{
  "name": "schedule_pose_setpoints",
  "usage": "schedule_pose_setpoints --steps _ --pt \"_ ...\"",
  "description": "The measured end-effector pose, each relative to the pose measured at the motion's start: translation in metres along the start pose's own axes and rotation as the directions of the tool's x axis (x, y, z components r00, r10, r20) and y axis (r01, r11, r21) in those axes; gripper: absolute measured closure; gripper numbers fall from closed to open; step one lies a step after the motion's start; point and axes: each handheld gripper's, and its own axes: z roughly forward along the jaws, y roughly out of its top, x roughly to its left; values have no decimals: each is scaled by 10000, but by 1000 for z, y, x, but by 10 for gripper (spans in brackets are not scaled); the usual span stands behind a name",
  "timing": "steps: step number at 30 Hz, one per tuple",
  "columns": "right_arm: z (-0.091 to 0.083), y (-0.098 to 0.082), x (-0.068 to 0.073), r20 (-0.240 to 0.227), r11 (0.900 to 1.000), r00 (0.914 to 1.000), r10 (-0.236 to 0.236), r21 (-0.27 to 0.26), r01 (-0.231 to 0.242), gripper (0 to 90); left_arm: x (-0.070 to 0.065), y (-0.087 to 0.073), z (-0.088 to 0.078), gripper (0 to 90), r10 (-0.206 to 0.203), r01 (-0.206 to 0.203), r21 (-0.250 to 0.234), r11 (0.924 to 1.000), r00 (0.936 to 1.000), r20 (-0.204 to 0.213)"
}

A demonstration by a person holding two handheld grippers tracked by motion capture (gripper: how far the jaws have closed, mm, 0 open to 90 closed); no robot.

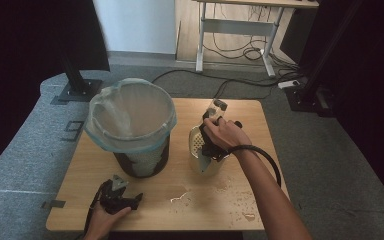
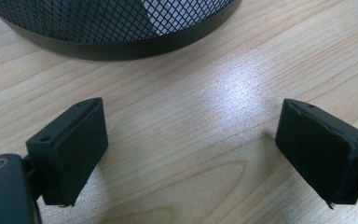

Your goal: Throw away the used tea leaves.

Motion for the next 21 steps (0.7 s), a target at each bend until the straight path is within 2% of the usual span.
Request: schedule_pose_setpoints --steps 1,3,4,5,6,7,8,9,10,12,13,17,19,21 --pt "0 -1 1 175 9998 9997 171 -33 -171 412 0 0 0 88 1 -1 1 10000 10000 0" --pt "1 -4 -2 160 9967 9970 753 295 -758 413 0 0 0 87 15 -15 11 10000 10000 1" --pt "0 -3 0 101 9976 9980 626 291 -628 413 0 0 0 87 26 -26 15 10000 10000 14" --pt "-2 0 2 112 9995 9996 278 122 -279 415 0 0 0 87 27 -27 13 10000 10000 10" --pt "-3 1 2 169 9999 9997 158 -71 -156 418 0 0 0 87 26 -26 16 10000 10000 15" --pt "-2 -1 0 289 9959 9960 846 291 -854 420 0 0 0 87 25 -25 15 10000 10000 16" --pt "-2 -1 0 289 9959 9960 846 291 -854 420 0 0 0 87 25 -25 15 10000 10000 16" --pt "-3 1 3 345 9988 9983 465 141 -470 421 0 0 0 87 26 -26 16 10000 10000 16" --pt "-3 1 2 331 9992 9989 333 202 -339 422 0 0 0 87 26 -26 16 10000 10000 16" --pt "-1 -3 1 416 9972 9969 668 323 -682 423 0 0 0 88 45 -45 28 10000 10000 10" --pt "-1 -6 1 383 9980 9982 454 427 -470 424 0 0 0 88 18 -18 6 10000 10000 10" --pt "0 -17 -1 397 9956 9965 734 562 -756 427 0 0 0 87 8 -8 -2 10000 10000 13" --pt "0 -19 -2 371 9958 9973 636 629 -658 427 0 0 0 88 11 -11 1 10000 10000 14" --pt "-1 -23 -4 260 9932 9945 1013 559 -1026 427 0 0 0 88 34 -34 19 10000 10000 25"
